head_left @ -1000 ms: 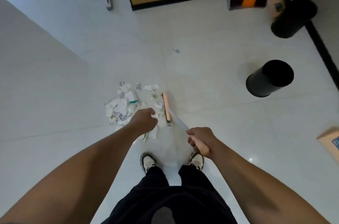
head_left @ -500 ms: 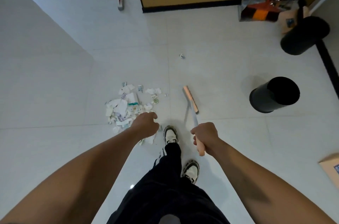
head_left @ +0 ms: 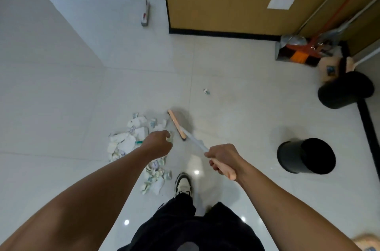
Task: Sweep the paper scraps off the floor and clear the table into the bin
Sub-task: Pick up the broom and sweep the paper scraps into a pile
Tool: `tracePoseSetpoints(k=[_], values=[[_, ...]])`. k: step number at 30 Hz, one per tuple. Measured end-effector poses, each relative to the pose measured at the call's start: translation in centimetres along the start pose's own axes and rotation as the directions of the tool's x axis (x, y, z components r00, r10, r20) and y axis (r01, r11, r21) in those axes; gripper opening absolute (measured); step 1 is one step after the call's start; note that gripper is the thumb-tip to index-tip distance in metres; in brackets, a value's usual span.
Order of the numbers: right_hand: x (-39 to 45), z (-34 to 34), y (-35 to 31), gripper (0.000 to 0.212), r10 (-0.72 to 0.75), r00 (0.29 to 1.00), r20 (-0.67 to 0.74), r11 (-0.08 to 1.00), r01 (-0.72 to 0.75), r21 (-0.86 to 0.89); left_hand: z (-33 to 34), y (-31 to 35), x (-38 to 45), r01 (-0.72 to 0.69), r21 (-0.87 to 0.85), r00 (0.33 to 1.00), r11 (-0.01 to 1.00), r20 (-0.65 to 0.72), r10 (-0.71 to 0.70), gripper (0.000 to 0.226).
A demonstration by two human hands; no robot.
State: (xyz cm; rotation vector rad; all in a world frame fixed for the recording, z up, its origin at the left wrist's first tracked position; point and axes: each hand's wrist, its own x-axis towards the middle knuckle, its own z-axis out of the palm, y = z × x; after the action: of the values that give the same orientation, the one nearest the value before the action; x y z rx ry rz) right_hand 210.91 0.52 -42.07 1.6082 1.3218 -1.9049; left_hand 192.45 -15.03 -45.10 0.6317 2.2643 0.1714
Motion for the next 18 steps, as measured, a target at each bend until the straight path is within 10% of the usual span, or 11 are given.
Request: tracePoseSetpoints(k=[9, 18], values=[[9.8, -6.4, -12.3, 0.004, -0.150, 0.972, -0.183, 0.971, 0.110, -0.212, -4.0, 6.4, 7.9, 0.073, -0.108, 0.993, 0.991, -0.084, -0.083, 0.041], [18.9, -10.2, -21.5, 0.017, -0.050, 0.997, 0.061, 0.808, 0.076, -0.584, -1.2, 11.0, 7.8, 0.448, -0.298, 0.882, 0.843, -0.008, -0.472, 0.046]])
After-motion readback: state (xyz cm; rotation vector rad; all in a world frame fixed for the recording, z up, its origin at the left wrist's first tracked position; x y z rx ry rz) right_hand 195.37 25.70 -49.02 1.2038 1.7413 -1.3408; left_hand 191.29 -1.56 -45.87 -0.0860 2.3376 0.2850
